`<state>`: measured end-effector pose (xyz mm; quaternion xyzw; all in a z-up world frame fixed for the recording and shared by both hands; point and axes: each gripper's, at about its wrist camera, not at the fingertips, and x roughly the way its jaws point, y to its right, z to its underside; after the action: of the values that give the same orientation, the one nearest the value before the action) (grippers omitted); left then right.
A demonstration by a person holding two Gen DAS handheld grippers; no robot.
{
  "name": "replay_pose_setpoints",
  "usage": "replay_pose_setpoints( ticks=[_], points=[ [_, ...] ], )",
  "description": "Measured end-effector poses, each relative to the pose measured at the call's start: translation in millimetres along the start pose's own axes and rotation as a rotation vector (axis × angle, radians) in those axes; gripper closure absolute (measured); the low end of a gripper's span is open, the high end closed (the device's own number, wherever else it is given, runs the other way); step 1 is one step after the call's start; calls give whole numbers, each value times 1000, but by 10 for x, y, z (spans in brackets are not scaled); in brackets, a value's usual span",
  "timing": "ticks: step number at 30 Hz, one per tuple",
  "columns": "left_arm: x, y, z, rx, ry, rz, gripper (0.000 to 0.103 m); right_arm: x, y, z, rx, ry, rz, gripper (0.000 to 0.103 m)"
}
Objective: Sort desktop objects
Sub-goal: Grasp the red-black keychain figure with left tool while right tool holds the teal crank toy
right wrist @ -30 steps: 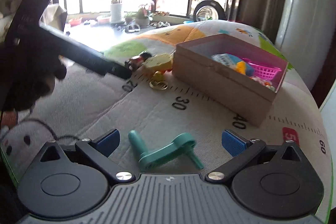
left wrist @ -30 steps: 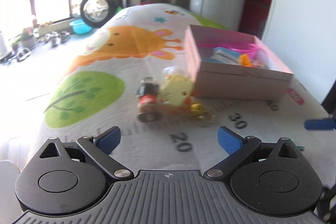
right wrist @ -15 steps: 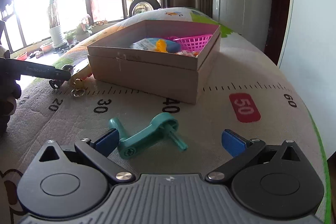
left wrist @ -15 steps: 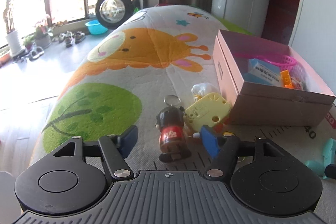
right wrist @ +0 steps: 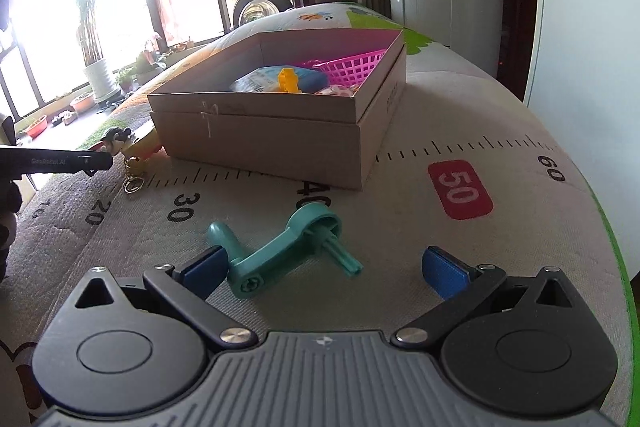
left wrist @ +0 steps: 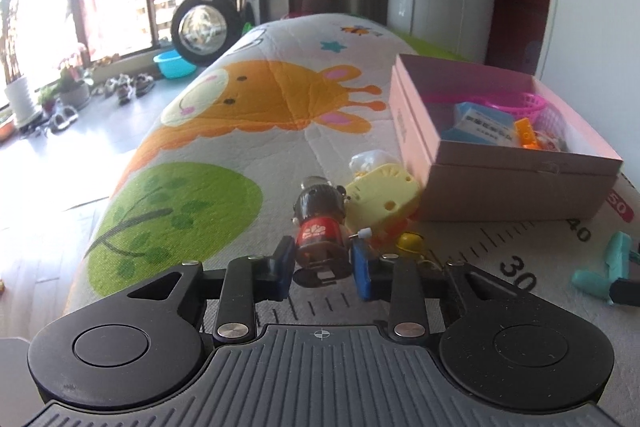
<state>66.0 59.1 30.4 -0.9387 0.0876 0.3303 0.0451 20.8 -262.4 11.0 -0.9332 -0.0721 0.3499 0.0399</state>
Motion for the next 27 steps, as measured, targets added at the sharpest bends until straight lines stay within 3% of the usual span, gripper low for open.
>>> replay_pose_setpoints(
  ticks=[7,10,12,16,21,23,24,27],
  points=[
    [-501,605,294,168,14,266,69,-10,13,-3,17,5,0,0],
    [-527,834,418,224,-5,331,63,-12,18,-5,21,7,4,0],
    [-495,910,473,258,-12,312,47,-15,18,-5,26,9,9,0],
    [-438,838,504,288,-25,214,41,-19,31,-2,35,13,10,0],
    [-342,571,411,247,-7,-10,30,-16,30,-3,38,14,9,0],
    [-372,479,359,190,-14,50,24,-17,29,-1,40,15,10,0],
    [-401,456,335,162,-22,106,16,-16,30,0,41,15,9,0],
    [-446,577,320,152,-30,231,8,-15,31,-2,43,15,9,0]
  ],
)
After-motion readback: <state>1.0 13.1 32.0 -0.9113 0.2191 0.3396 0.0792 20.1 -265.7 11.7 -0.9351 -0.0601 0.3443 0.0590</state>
